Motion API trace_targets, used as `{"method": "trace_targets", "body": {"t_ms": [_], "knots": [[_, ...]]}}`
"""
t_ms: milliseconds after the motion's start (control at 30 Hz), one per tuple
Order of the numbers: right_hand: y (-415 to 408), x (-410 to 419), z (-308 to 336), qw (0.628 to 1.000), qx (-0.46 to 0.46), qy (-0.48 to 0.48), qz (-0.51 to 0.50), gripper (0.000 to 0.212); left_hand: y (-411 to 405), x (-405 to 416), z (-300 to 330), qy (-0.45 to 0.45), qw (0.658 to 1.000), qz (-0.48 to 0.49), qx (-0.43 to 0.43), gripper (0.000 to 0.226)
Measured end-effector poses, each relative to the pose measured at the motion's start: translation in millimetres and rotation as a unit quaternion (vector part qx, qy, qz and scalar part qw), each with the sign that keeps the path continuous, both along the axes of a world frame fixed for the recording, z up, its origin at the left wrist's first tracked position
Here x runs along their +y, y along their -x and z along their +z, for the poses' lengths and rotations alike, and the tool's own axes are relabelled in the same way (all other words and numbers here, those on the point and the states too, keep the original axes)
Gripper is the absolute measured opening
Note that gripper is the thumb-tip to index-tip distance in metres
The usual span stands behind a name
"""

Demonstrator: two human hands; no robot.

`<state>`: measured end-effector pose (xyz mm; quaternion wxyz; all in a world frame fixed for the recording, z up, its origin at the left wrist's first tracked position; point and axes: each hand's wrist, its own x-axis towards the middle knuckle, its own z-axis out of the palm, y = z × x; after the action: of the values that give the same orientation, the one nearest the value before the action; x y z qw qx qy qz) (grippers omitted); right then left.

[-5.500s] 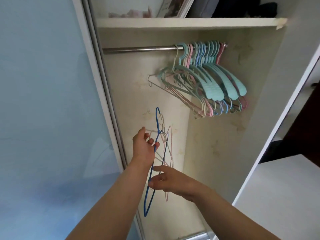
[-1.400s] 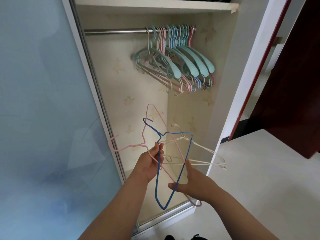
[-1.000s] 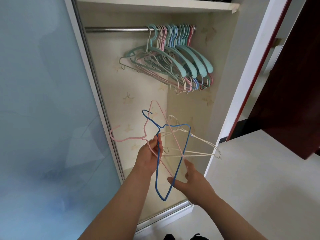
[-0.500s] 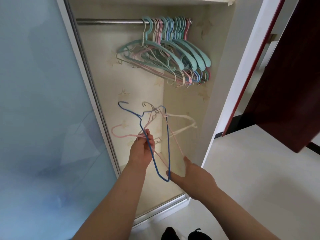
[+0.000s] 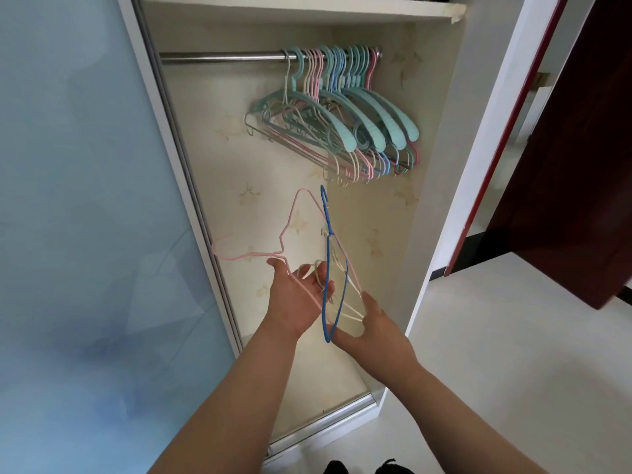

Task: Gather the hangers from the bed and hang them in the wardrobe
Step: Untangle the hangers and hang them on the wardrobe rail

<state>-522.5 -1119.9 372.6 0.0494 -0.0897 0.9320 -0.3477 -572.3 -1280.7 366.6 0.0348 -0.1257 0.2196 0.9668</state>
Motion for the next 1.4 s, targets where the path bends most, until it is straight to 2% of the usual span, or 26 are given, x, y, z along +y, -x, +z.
{"method": "trace_targets", "body": {"t_ms": [100, 333, 467, 533, 700, 800, 867, 967, 1033, 1133, 1300, 1400], "knots": [[-5, -1, -1, 1.0, 0.015, 0.021, -0.012, 0.097, 0, 1, 3, -0.009, 1.0, 0.004, -0.001, 0.067], [2, -2, -8, 0.994, -0.052, 0.079, -0.06, 0.105, 3, 7, 11, 0.017, 0.998, 0.055, -0.022, 0.065], [10, 1, -9, 0.984, -0.093, 0.127, -0.079, 0.087, 3, 9, 7, 0.0, 0.996, 0.081, -0.028, 0.059], [8, 1, -11, 0.979, -0.114, 0.149, -0.077, 0.089, 2, 10, 4, 0.011, 0.995, 0.086, -0.041, 0.056], [-3, 2, -18, 0.982, -0.073, 0.162, -0.067, 0.081, -1, 10, -8, 0.045, 0.993, 0.09, -0.064, 0.05], [-4, 4, -21, 0.981, -0.059, 0.171, -0.067, 0.088, -3, 6, -16, 0.077, 0.992, 0.081, -0.066, 0.049], [-6, 7, -21, 0.981, -0.053, 0.175, -0.061, 0.091, -4, 3, -24, 0.089, 0.991, 0.073, -0.07, 0.038], [-11, 14, -22, 0.983, -0.049, 0.172, -0.036, 0.092, -3, -5, -32, 0.163, 0.981, 0.073, -0.081, 0.012], [-15, 22, -23, 0.982, -0.055, 0.177, -0.017, 0.093, 0, -11, -35, 0.241, 0.963, 0.075, -0.093, 0.026], [-15, 36, -16, 0.974, -0.095, 0.207, 0.017, 0.088, 9, -17, -35, 0.3, 0.943, 0.08, -0.122, 0.059], [-3, 67, 1, 0.97, -0.138, 0.176, 0.091, 0.085, 28, -20, -10, 0.38, 0.914, 0.099, -0.101, 0.063], [0, 79, 6, 0.964, -0.161, 0.162, 0.136, 0.078, 40, -26, 0, 0.387, 0.897, 0.158, -0.142, 0.032]]}}
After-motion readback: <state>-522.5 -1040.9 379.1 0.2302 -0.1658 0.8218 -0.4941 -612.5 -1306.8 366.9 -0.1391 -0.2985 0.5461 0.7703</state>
